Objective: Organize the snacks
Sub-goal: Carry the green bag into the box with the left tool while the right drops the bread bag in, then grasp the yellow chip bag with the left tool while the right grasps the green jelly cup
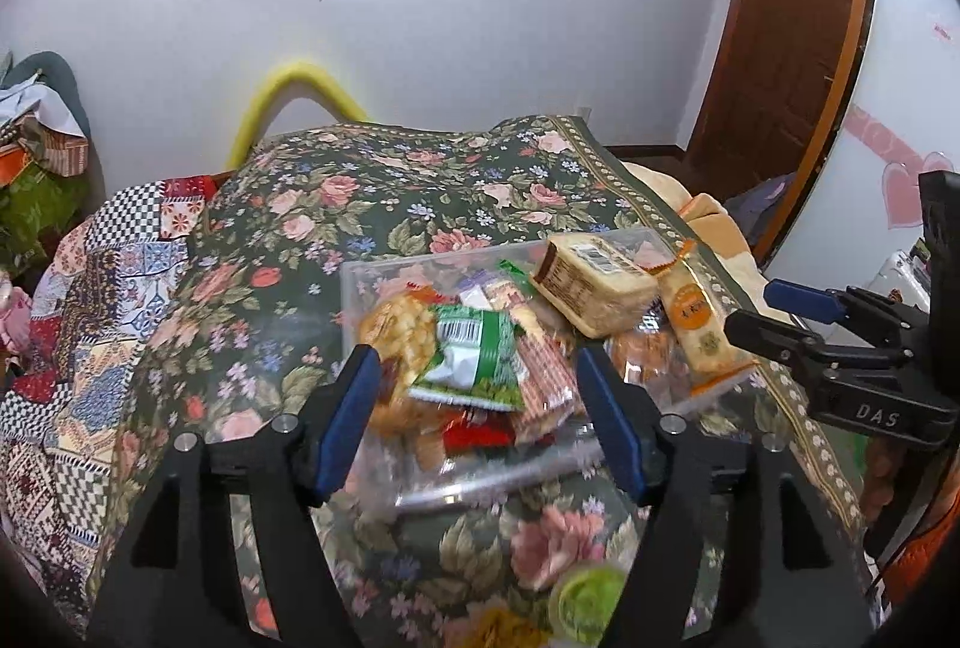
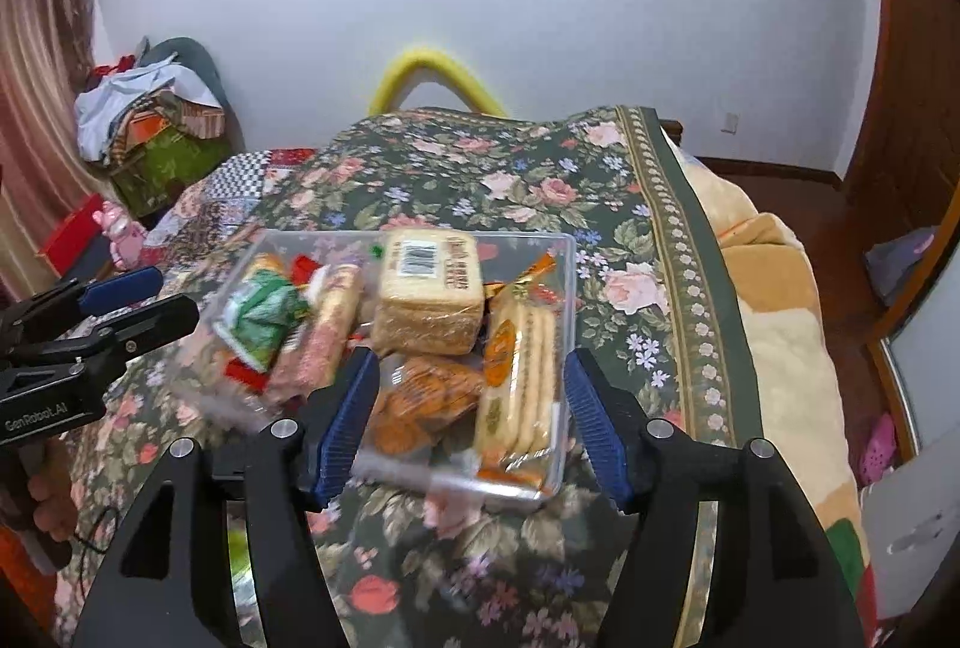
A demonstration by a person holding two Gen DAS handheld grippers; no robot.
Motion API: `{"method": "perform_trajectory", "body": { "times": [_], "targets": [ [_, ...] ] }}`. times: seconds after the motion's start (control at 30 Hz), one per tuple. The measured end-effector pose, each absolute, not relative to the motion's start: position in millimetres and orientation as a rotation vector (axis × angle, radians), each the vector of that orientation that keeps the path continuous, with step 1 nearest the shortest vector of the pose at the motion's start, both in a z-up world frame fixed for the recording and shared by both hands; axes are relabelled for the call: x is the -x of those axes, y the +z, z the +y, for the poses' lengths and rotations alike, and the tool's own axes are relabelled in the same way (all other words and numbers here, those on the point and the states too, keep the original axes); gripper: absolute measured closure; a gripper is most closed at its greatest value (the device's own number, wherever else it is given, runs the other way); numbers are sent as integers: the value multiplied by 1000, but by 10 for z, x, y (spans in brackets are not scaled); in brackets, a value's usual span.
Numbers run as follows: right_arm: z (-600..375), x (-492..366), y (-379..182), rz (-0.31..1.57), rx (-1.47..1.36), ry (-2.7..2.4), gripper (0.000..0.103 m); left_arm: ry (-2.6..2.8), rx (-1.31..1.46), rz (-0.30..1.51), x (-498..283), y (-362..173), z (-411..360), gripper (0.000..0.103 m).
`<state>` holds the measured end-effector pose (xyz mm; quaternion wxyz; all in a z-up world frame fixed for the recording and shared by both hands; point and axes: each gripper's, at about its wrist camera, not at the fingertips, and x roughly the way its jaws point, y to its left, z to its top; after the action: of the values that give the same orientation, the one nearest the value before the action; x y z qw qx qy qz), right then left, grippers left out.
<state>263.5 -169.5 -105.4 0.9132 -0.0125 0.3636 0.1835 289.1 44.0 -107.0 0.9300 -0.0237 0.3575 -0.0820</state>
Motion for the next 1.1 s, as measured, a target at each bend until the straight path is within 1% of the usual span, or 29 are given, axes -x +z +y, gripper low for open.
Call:
{"method": "perform_trajectory", "body": {
  "times": [0.1, 0.37, 0.77, 1.07, 1.1],
  "targets": [
    [-1670, -2494, -1025, 748, 17, 409, 36, -168, 53, 736, -2736, -1046, 495, 33],
    [-1455, -2197, -1239, 826, 23, 495, 35, -150, 34, 796, -2309, -1244, 602, 26],
    [-903, -2005, -1723, 994, 70, 628, 35, -113, 102, 925, -1923, -1831, 911, 25],
    [-739, -2040, -1939, 1043, 104, 638, 35, -144, 138, 964, -1859, -2012, 947, 25],
    [-760, -2042, -1945, 1045, 91, 645, 37, -153, 138, 968, -1855, -2025, 921, 25]
  ]
}}
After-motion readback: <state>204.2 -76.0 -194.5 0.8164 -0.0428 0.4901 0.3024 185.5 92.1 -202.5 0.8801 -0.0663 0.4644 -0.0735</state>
